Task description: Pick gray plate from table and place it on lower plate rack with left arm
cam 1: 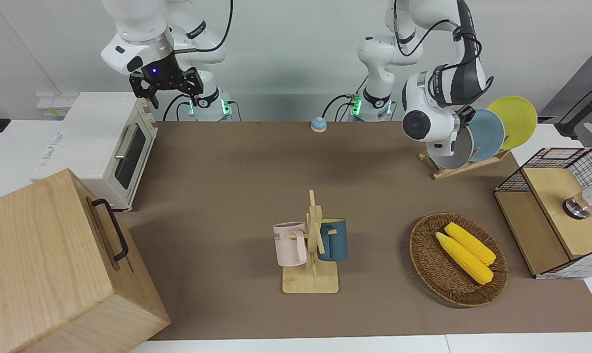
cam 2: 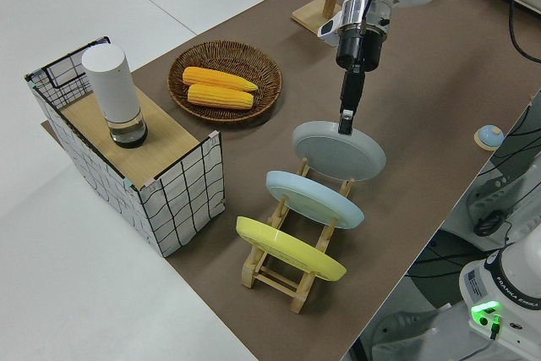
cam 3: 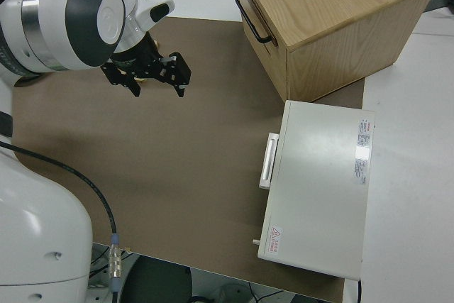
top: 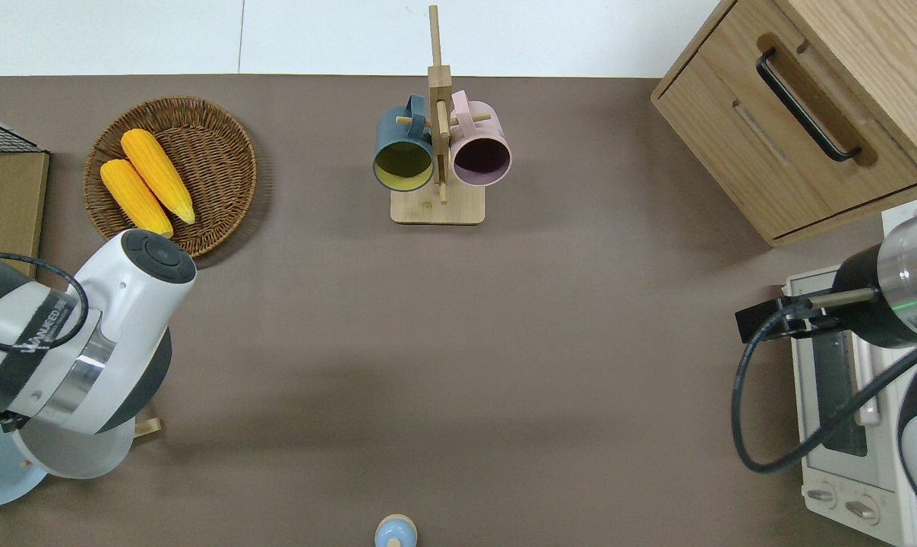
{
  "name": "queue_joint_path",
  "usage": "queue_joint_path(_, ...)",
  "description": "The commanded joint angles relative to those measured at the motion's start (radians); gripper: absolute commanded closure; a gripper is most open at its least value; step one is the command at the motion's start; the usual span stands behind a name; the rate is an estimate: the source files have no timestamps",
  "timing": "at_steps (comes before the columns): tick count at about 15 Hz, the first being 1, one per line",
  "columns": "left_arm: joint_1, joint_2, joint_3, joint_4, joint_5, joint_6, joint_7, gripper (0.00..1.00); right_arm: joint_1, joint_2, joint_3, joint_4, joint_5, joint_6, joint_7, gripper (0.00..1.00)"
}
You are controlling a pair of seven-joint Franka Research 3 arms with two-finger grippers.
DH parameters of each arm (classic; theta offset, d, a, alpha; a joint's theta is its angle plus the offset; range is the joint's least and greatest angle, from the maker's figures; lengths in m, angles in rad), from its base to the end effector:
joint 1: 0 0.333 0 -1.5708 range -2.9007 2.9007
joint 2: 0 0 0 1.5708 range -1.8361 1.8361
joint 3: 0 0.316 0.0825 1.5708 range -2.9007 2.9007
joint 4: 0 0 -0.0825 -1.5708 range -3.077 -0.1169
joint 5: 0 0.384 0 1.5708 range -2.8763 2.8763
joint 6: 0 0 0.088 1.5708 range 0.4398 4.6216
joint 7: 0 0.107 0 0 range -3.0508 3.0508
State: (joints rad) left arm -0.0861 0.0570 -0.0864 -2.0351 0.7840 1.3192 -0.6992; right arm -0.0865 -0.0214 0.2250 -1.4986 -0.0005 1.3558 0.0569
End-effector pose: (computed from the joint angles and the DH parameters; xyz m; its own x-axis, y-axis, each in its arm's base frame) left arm 0.4891 0.0053 0.4175 0.8912 0.4435 -0.0948 0.1376 -0.4636 -0.8753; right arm 0.5197 0.0739 0.6516 0.9894 0.0798 -0.1211 0.0818 -0.9966 0.0122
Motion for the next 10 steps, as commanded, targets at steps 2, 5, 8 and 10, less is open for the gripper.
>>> queue_joint_path(2, -0.011, 0.007, 0.0, -0.013, 0.021, -0.018, -0.023, 1.0, -0.015, -0.005, 0.007, 0.006, 0.004, -0.015, -0.003, 0.011)
queue_joint_path(5, -0.017, 0.023, 0.0, -0.025, 0.023, -0.011, -0.06, 1.0, -0.015, -0.005, 0.007, 0.006, 0.004, -0.015, -0.003, 0.013)
queue_joint_path(8, -0.017, 0.021, -0.001, -0.03, 0.02, -0.002, -0.063, 0.96, -0.015, -0.005, 0.007, 0.006, 0.004, -0.015, -0.003, 0.013)
queue_joint_path(10, -0.017, 0.021, -0.001, -0.03, 0.02, 0.0, -0.063, 0.83, -0.013, -0.005, 0.007, 0.006, 0.004, -0.015, -0.003, 0.011)
